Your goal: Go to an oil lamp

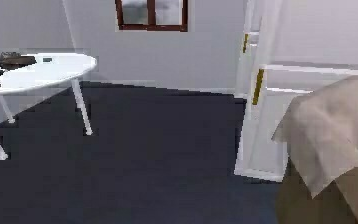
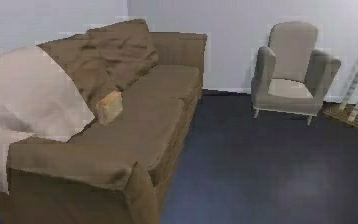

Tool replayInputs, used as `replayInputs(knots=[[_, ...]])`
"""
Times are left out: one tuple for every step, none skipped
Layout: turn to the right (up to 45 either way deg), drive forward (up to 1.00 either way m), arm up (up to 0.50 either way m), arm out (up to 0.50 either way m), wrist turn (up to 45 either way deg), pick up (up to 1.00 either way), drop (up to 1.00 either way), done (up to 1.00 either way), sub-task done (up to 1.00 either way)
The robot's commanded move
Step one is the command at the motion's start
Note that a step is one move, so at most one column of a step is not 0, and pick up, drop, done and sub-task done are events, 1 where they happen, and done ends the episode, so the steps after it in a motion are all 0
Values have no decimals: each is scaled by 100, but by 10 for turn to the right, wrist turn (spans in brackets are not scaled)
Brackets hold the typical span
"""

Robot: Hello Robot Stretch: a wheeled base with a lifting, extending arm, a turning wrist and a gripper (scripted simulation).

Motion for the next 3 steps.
replayInputs(knots=[[0,100,0,0,0,0,0,0,0],[0,25,0,0,0,0,0,0,0],[120,0,0,0,0,0,0,0,0]])
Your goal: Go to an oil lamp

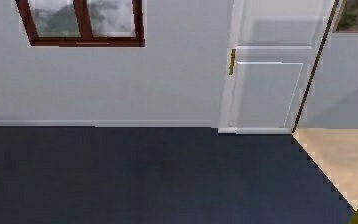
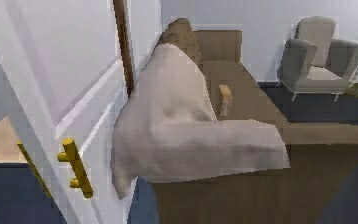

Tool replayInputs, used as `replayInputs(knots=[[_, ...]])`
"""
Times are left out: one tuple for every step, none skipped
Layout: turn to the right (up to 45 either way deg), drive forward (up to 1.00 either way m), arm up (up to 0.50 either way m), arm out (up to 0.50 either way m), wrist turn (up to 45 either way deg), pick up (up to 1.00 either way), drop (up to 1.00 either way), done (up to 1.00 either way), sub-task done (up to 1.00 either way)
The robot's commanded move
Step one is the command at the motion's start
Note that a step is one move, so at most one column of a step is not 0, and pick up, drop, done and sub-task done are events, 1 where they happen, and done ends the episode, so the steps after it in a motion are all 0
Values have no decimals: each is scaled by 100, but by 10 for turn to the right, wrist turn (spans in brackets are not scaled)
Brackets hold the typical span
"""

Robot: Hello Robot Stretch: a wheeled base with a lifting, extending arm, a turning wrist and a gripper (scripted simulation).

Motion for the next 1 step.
replayInputs(knots=[[0,65,0,0,0,0,0,0,0]])
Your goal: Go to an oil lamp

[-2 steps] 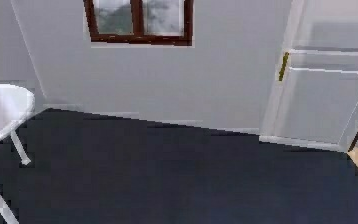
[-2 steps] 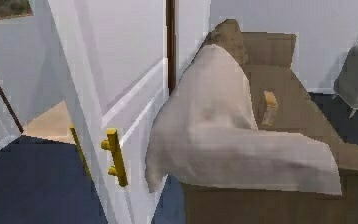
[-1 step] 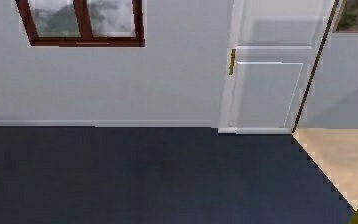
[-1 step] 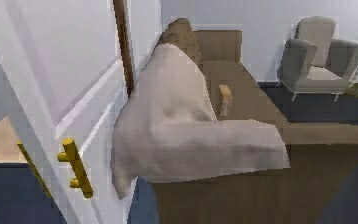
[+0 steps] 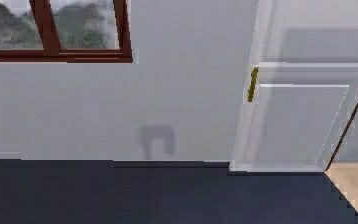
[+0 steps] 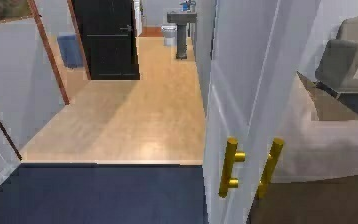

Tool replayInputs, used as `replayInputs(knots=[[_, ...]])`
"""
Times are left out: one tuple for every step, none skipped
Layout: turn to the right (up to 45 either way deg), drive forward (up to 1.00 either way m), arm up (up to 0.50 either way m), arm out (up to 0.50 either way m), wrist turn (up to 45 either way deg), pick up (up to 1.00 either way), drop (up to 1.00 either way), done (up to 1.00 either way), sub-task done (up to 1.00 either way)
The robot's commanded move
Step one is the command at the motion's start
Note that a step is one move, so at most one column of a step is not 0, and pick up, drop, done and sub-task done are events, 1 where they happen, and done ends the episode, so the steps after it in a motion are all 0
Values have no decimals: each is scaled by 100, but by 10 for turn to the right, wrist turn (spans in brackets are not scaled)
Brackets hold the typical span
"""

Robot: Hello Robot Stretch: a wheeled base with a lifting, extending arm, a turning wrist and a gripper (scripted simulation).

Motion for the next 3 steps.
replayInputs(knots=[[420,0,0,0,0,0,0,0,0],[0,40,0,0,0,0,0,0,0],[450,0,0,0,0,0,0,0,0]])
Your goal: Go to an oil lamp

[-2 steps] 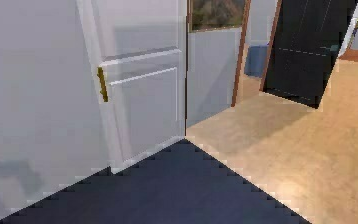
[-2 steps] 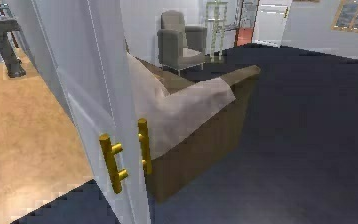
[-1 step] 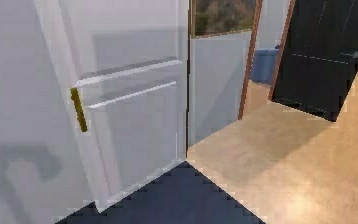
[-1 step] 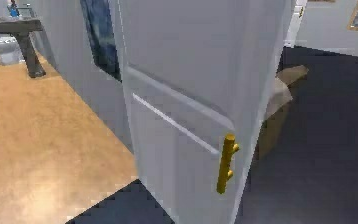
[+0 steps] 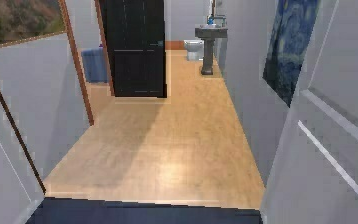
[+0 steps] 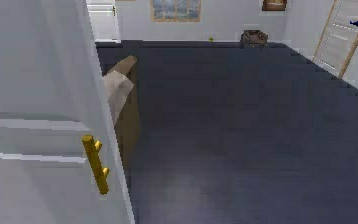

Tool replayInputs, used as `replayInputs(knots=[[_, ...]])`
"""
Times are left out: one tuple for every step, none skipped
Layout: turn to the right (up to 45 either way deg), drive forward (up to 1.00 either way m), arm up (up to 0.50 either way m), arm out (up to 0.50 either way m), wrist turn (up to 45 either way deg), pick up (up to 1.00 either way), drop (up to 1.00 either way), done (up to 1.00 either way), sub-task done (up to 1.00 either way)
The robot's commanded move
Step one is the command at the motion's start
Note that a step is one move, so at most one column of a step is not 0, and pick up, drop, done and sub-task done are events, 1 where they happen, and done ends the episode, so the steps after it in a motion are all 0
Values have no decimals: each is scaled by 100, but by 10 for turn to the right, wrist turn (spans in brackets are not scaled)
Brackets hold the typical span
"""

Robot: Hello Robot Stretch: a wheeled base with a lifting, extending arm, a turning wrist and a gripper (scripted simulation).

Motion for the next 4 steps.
replayInputs(knots=[[30,0,0,0,0,0,0,0,0],[0,100,0,0,0,0,0,0,0],[0,100,0,0,0,0,0,0,0],[0,100,0,0,0,0,0,0,0]])
